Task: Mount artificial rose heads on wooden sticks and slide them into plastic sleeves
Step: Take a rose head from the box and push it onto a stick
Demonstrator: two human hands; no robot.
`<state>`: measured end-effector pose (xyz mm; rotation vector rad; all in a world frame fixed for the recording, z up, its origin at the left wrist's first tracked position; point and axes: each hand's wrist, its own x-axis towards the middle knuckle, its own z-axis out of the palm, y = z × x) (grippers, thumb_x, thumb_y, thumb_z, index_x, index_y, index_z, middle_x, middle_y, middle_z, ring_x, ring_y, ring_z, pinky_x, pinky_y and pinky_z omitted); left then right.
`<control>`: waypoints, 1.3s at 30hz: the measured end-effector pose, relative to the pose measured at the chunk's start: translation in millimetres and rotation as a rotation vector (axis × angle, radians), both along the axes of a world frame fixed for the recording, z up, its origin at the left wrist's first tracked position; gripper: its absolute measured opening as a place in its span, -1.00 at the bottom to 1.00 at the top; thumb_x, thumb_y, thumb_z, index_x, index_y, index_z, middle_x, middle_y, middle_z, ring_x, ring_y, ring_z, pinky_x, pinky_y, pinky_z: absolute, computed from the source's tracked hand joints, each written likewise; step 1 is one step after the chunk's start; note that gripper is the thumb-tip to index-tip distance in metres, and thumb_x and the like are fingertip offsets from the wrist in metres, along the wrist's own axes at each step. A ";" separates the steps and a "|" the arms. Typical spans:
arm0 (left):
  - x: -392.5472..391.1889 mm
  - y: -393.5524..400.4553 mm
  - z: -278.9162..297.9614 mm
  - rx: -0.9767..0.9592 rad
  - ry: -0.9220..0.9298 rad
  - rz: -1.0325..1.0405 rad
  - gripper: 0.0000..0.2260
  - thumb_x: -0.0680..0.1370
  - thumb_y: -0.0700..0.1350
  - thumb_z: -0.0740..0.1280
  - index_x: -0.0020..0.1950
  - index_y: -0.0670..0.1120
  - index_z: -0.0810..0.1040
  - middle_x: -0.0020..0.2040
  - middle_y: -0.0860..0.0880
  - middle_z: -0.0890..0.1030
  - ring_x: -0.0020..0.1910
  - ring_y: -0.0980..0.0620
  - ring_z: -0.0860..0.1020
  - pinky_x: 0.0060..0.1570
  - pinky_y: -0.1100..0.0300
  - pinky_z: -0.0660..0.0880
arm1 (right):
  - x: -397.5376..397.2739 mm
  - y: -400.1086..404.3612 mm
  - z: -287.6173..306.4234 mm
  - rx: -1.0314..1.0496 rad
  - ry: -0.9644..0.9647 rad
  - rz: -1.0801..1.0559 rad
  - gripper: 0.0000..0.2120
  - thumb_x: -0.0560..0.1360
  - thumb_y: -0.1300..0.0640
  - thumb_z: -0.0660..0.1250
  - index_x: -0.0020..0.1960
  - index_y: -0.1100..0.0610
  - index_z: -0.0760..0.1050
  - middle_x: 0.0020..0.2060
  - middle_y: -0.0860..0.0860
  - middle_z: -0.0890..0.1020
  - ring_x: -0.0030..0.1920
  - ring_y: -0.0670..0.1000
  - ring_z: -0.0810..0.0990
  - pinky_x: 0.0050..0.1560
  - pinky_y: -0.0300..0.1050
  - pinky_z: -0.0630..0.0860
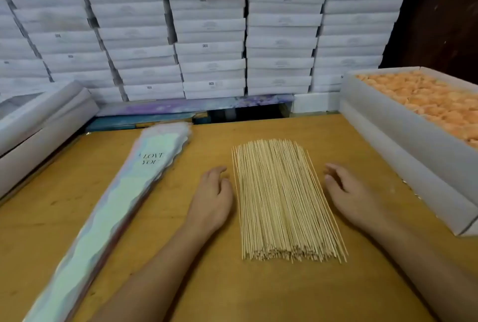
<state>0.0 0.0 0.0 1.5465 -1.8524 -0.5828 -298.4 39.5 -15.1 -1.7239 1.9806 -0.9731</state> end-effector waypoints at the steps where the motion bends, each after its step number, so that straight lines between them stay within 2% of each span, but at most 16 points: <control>1: -0.3 -0.3 0.6 -0.010 0.001 -0.009 -0.61 0.70 -0.04 0.08 0.52 -0.05 0.35 0.47 -0.03 0.40 0.43 0.06 0.34 0.28 0.28 0.18 | 0.5 -0.9 0.1 -0.001 0.016 0.006 -0.54 0.66 -0.10 0.12 0.52 0.03 0.32 0.46 -0.01 0.43 0.44 0.02 0.38 0.38 -0.01 0.31; 5: -0.7 3.8 0.5 -0.032 -0.087 -0.072 -0.60 0.70 -0.02 0.08 0.54 -0.04 0.34 0.48 -0.02 0.41 0.45 0.06 0.34 0.31 0.28 0.18 | 3.0 0.3 1.3 0.052 0.079 0.066 -0.51 0.66 -0.14 0.10 0.54 0.01 0.29 0.48 -0.03 0.41 0.46 0.00 0.36 0.44 0.02 0.31; 11: -0.6 4.9 -0.2 -0.042 -0.195 -0.116 -0.59 0.71 0.05 0.05 0.54 0.00 0.35 0.48 0.02 0.43 0.45 0.07 0.34 0.43 0.14 0.21 | 5.0 3.6 5.2 0.069 0.186 0.142 -0.47 0.65 -0.23 -0.01 0.53 -0.06 0.29 0.48 -0.06 0.40 0.49 -0.02 0.31 0.48 0.03 0.27; 14: -2.3 4.9 0.3 -0.049 -0.201 -0.114 -0.59 0.72 0.04 0.05 0.54 0.01 0.36 0.48 0.04 0.44 0.46 0.08 0.34 0.44 0.14 0.20 | 5.5 4.6 7.9 0.051 0.217 0.154 -0.38 0.60 -0.30 -0.08 0.53 -0.05 0.29 0.46 -0.08 0.42 0.46 -0.07 0.33 0.45 -0.02 0.28; 18: -2.3 5.4 1.2 -0.062 -0.215 -0.120 -0.60 0.72 0.03 0.05 0.53 0.01 0.36 0.47 0.06 0.44 0.45 0.10 0.34 0.44 0.16 0.19 | 5.8 5.8 8.0 0.050 0.241 0.175 -0.17 0.46 -0.45 -0.22 0.55 -0.05 0.26 0.48 -0.09 0.38 0.49 -0.08 0.29 0.44 -0.05 0.23; 23: -1.8 4.6 1.0 -0.068 -0.247 -0.123 -0.60 0.71 0.03 0.05 0.53 0.00 0.36 0.47 0.05 0.44 0.45 0.09 0.34 0.46 0.13 0.20 | 6.0 6.2 7.2 0.053 0.244 0.179 -0.16 0.45 -0.46 -0.25 0.55 -0.05 0.26 0.49 -0.10 0.37 0.52 -0.08 0.25 0.46 -0.08 0.18; 28: -1.8 3.5 0.5 -0.069 -0.253 -0.122 -0.60 0.71 0.02 0.06 0.53 -0.01 0.37 0.47 0.04 0.45 0.46 0.08 0.34 0.46 0.14 0.20 | 11.1 10.3 17.7 0.073 0.190 0.173 -0.30 0.55 -0.31 -0.17 0.51 0.01 0.34 0.46 -0.06 0.43 0.47 -0.07 0.33 0.47 -0.17 0.21; 31: -1.8 4.0 0.3 -0.074 -0.255 -0.119 -0.61 0.71 0.01 0.07 0.51 -0.01 0.40 0.45 0.04 0.46 0.44 0.08 0.35 0.45 0.15 0.20 | 3.7 8.6 40.0 0.051 0.169 0.175 -0.53 0.67 -0.15 -0.01 0.48 -0.02 0.38 0.41 -0.10 0.46 0.36 -0.15 0.39 0.35 -0.30 0.31; 33: -1.8 3.7 0.3 -0.075 -0.261 -0.113 -0.62 0.71 0.01 0.08 0.50 -0.01 0.41 0.44 0.05 0.47 0.44 0.07 0.36 0.44 0.15 0.21 | -12.1 2.4 69.7 -0.014 0.157 0.109 -0.63 0.69 0.00 0.12 0.44 0.03 0.44 0.36 -0.04 0.53 0.27 -0.08 0.47 0.28 -0.20 0.37; 35: -1.9 3.1 -0.2 -0.077 -0.262 -0.113 -0.63 0.71 0.00 0.09 0.49 0.00 0.42 0.43 0.06 0.48 0.43 0.08 0.37 0.44 0.15 0.23 | -33.8 -3.6 107.7 -0.110 0.162 0.006 -0.69 0.66 0.12 0.21 0.37 0.09 0.52 0.27 0.04 0.60 0.11 -0.05 0.51 0.16 -0.12 0.41; 39: -1.5 2.7 -0.7 -0.088 -0.244 -0.112 -0.65 0.71 -0.02 0.10 0.47 0.00 0.45 0.41 0.08 0.49 0.40 0.11 0.38 0.42 0.19 0.23 | -83.7 -10.7 169.9 -0.277 0.296 -0.291 -0.69 0.56 0.24 0.24 0.26 0.09 0.59 0.14 0.11 0.66 -0.01 0.06 0.54 0.03 -0.04 0.45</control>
